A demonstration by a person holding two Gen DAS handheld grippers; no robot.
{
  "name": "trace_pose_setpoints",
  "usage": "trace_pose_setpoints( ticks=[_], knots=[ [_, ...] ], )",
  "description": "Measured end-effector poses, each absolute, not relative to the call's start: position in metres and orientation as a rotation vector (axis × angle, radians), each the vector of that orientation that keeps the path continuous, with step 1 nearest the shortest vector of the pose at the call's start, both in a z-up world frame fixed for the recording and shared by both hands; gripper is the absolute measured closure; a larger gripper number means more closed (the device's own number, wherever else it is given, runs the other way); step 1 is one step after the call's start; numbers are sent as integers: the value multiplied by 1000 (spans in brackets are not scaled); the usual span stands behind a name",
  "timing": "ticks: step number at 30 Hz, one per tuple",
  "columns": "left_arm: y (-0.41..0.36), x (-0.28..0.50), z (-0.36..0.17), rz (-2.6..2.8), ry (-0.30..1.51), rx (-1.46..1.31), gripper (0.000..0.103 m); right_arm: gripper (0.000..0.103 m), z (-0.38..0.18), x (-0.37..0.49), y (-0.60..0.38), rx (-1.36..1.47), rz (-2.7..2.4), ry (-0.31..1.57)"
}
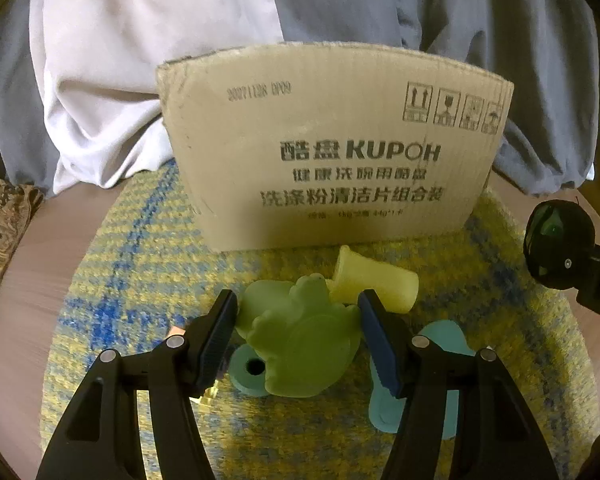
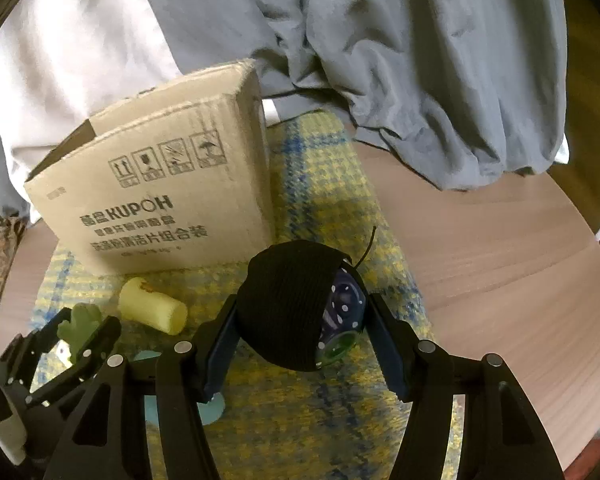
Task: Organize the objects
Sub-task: 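Grasp the green foam shape with the left tool while the right tool grasps the black ball, then carry the green foam shape with the left tool while the right tool carries the black ball to the box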
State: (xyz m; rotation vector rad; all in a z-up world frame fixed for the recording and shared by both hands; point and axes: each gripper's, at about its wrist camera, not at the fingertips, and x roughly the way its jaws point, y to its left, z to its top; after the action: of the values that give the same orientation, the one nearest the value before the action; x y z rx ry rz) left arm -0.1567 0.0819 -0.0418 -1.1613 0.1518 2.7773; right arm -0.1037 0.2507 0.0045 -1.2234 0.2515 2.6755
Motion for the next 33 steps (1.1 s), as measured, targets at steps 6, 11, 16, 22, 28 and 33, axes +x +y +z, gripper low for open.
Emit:
trace_pose_setpoints(
  ticks=[6, 11, 16, 22, 28, 33],
  knots=[
    [75, -153, -29, 2804, 147, -1121, 41, 41, 14, -99, 244, -1198, 2703, 236],
    [72, -149, -16, 2825, 136, -1088, 41, 41, 24, -97, 240, -1174, 2729, 228],
    [63, -149, -5, 2846, 123, -1056, 41, 41, 35, -94, 232, -1148, 2755, 216],
    [56, -151, 16, 2875, 111, -1000, 41, 41, 54, -94, 221, -1106, 2788, 189],
    [50, -155, 34, 2902, 103, -952, 41, 41, 73, -99, 214, -1063, 2816, 164],
    [46, -159, 49, 2916, 99, -920, 41, 41, 88, -103, 208, -1029, 2835, 143]
  ],
)
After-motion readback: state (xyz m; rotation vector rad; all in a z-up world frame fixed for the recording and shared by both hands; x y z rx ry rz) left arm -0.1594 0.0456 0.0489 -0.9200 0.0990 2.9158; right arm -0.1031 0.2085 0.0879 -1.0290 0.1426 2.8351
